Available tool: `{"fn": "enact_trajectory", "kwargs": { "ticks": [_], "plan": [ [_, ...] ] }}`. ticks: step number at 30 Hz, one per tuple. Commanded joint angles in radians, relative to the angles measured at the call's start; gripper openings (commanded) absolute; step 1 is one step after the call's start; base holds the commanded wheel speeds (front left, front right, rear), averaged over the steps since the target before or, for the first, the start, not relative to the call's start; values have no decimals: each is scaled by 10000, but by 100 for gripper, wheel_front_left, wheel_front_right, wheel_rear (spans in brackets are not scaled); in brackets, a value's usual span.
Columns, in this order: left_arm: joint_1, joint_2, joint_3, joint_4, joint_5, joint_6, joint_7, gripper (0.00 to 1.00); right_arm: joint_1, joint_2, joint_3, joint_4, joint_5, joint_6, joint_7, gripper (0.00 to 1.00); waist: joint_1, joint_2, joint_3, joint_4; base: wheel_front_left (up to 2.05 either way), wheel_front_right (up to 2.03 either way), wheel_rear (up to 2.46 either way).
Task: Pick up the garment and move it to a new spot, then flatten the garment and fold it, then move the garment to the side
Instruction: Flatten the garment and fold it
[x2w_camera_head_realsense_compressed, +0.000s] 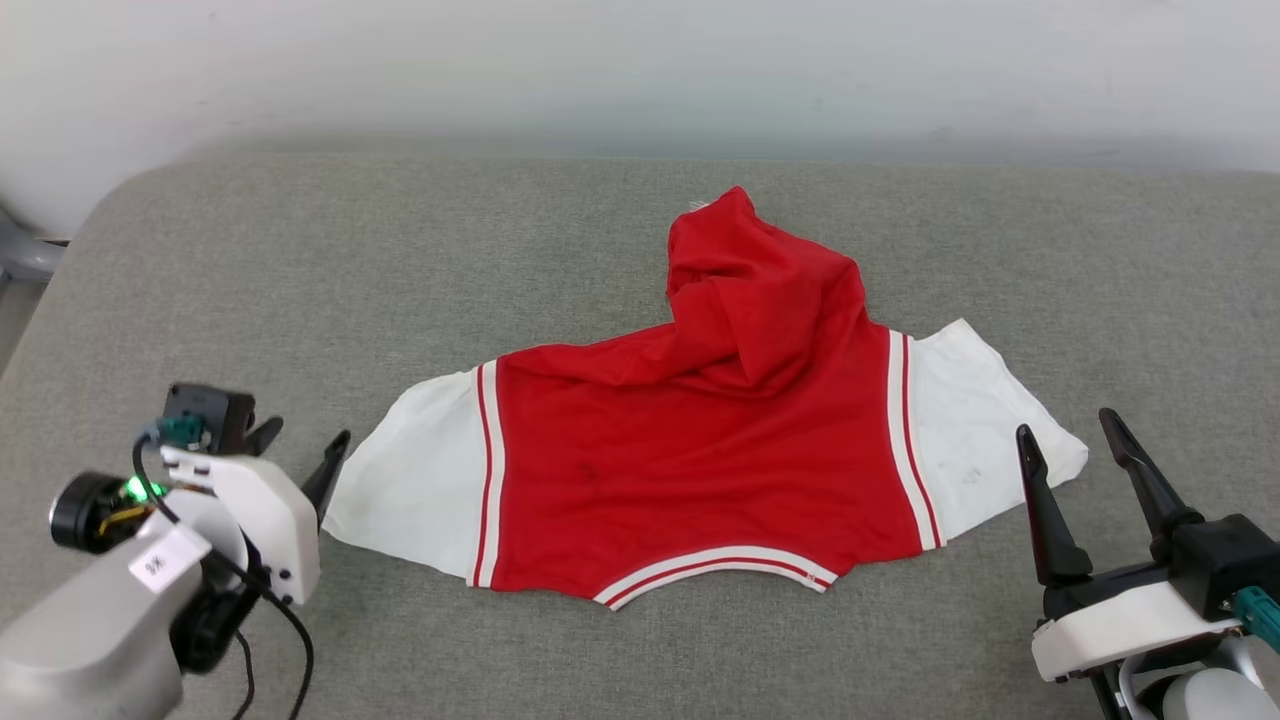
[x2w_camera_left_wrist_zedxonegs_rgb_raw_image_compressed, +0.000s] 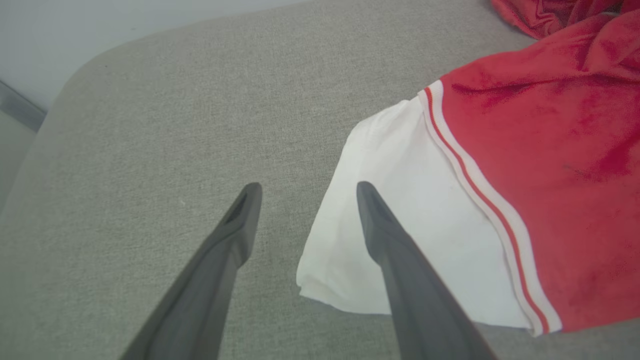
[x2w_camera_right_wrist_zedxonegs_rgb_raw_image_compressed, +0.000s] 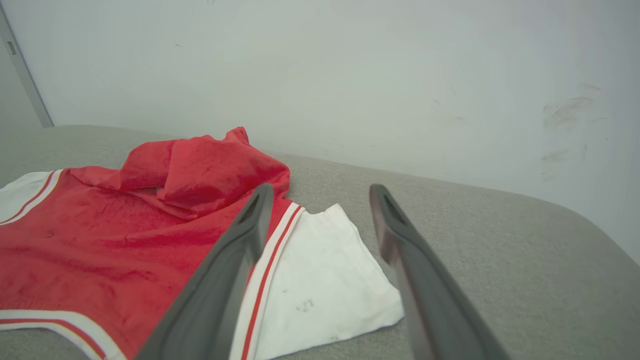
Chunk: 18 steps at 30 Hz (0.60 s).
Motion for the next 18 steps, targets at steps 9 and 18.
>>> {"fn": "enact_trajectory", "kwargs": {
  "ticks": [9, 18],
  "plan": [
    [-1079, 1113, -433, -1749, -405, -501, 3285, 100, -23, 66, 72, -103, -14, -11, -25, 100, 0, 0, 156, -37, 0, 0, 0],
    [-1247, 1509, -726, -1567, -954, -833, 5170, 100, -391, -119, 138, -118, -53, -11, -25, 100, 0, 0, 555, -329, 0, 0, 0]
  ]
}}
